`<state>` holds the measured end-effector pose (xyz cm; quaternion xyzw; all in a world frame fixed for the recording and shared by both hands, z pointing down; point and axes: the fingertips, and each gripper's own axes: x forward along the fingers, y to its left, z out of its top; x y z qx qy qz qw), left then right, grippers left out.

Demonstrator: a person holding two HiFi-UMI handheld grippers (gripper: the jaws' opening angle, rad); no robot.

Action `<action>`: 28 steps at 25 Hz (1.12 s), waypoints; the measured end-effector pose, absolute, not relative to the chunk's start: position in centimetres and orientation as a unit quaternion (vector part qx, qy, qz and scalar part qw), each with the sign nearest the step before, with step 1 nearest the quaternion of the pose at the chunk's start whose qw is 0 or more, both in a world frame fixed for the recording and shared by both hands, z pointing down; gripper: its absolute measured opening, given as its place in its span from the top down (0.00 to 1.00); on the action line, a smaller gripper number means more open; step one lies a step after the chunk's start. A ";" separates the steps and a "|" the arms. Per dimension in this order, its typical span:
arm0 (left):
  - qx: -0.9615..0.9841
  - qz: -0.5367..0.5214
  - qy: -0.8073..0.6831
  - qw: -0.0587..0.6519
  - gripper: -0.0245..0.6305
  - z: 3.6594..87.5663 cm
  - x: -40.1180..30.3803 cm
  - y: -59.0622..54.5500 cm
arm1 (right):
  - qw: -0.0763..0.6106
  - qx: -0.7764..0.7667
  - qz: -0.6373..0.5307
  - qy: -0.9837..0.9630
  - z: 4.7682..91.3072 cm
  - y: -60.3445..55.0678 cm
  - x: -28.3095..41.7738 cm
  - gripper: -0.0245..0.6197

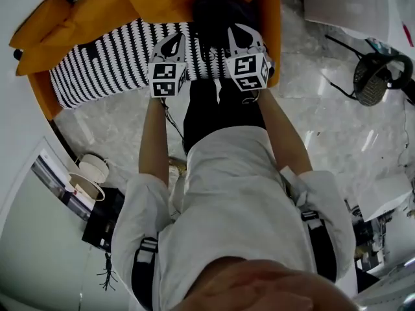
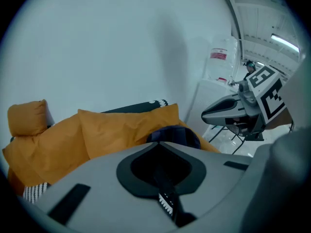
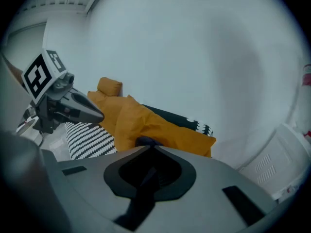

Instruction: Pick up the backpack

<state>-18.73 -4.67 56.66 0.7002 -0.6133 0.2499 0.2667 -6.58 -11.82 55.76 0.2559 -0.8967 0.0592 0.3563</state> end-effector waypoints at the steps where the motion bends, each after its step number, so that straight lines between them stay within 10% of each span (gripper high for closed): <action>1: 0.708 0.260 -0.602 0.263 0.94 57.3 -18.7 -5.5 | 0.364 0.257 0.059 -0.893 56.2 -12.1 -6.5 0.89; 24: 0.792 0.393 -0.415 0.214 0.94 67.0 -17.4 -15.7 | 0.430 0.318 0.097 -0.839 62.7 -16.1 -5.6 0.89; 28: 0.804 0.406 -0.382 0.209 0.80 67.8 -17.1 -15.9 | 0.442 0.309 0.109 -0.835 63.7 -16.3 -6.2 0.67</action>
